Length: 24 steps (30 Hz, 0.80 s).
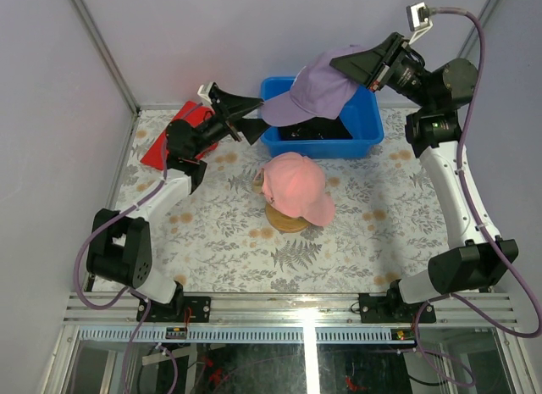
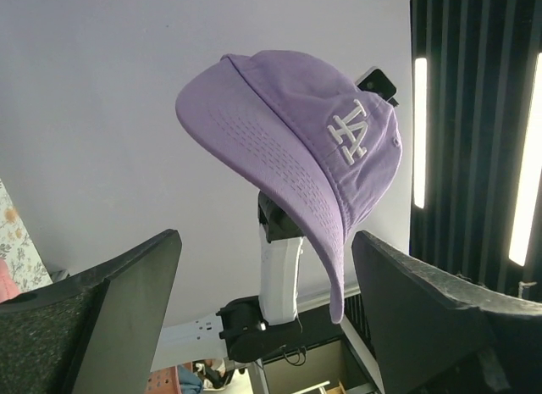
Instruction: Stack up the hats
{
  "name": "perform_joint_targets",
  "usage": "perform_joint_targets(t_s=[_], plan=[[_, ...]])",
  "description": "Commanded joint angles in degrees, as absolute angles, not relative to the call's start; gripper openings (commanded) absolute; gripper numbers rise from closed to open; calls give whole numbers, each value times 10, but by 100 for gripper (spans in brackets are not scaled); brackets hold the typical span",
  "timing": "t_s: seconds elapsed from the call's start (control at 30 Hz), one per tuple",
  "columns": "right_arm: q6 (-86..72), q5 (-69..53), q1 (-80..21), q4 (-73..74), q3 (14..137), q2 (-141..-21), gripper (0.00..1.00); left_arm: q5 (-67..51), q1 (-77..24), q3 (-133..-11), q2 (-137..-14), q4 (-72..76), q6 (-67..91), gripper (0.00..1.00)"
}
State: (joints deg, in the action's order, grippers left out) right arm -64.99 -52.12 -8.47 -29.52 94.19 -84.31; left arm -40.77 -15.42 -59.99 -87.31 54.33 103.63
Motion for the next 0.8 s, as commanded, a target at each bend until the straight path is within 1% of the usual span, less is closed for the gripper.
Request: perform_joint_targets(t_s=[0.0,0.1,0.17,0.23,0.27,0.33,0.47,0.5,0.53,0.6,0.67,0.77], plan=[[-663,-530,-82,-343,927,-822,0,-390,-166,-620,-885,583,1039,82],[-665,-537,-83,-343,908,-813,0,-385,-176,-627,-897,590,1045,80],[-663,-543,-83,-340,899,-808,0,-382,-182,-633,-905,599,1051,74],[-663,-545,-83,-341,887,-804,0,-380,-188,-640,-915,604,1056,60],[-663,-548,-82,-341,884,-803,0,-379,-190,-645,-920,606,1058,50],[-665,-552,-83,-344,879,-801,0,-380,-197,-654,-928,607,1061,37],[-666,-558,-83,-338,873,-800,0,-375,-206,-661,-947,631,1076,2],[-660,-561,-83,-328,874,-801,1,-372,-206,-661,-951,641,1080,0],[-651,-562,-83,-309,877,-801,8,-367,-207,-661,-955,650,1083,0],[-607,-552,-82,-241,890,-801,33,-362,-206,-672,-962,650,1073,0],[-552,-534,-82,-159,909,-797,52,-358,-204,-689,-964,619,1041,0],[-453,-480,-83,-23,951,-791,70,-338,-202,-710,-962,574,989,0]])
